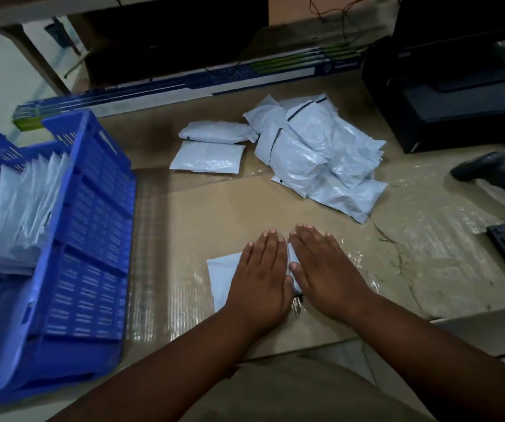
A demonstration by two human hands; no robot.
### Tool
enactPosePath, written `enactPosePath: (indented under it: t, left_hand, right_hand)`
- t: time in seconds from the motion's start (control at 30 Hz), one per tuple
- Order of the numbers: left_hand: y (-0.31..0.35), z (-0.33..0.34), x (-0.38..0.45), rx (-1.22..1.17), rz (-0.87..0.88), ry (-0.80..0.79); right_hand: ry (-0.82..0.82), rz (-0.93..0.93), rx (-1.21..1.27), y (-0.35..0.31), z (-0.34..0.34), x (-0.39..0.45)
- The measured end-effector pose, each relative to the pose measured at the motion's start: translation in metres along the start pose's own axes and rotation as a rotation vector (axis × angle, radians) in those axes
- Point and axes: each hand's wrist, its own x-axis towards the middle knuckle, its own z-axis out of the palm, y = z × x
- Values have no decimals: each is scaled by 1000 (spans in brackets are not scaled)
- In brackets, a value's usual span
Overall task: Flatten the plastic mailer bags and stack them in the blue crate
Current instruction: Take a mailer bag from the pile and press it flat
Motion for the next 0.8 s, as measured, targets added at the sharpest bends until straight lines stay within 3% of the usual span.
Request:
enactPosePath:
  t: [0.4, 0.6, 0.8]
  left_hand:
    - [-1, -22, 16, 88, -84, -18]
    - [12, -35, -12, 54, -65, -13]
    - [16, -18, -33, 17, -65, -42]
  right_hand:
    - [36, -5, 1, 4, -21, 14]
    - [74, -226, -55, 8, -31, -8]
    - [41, -283, 28, 24, -4, -24]
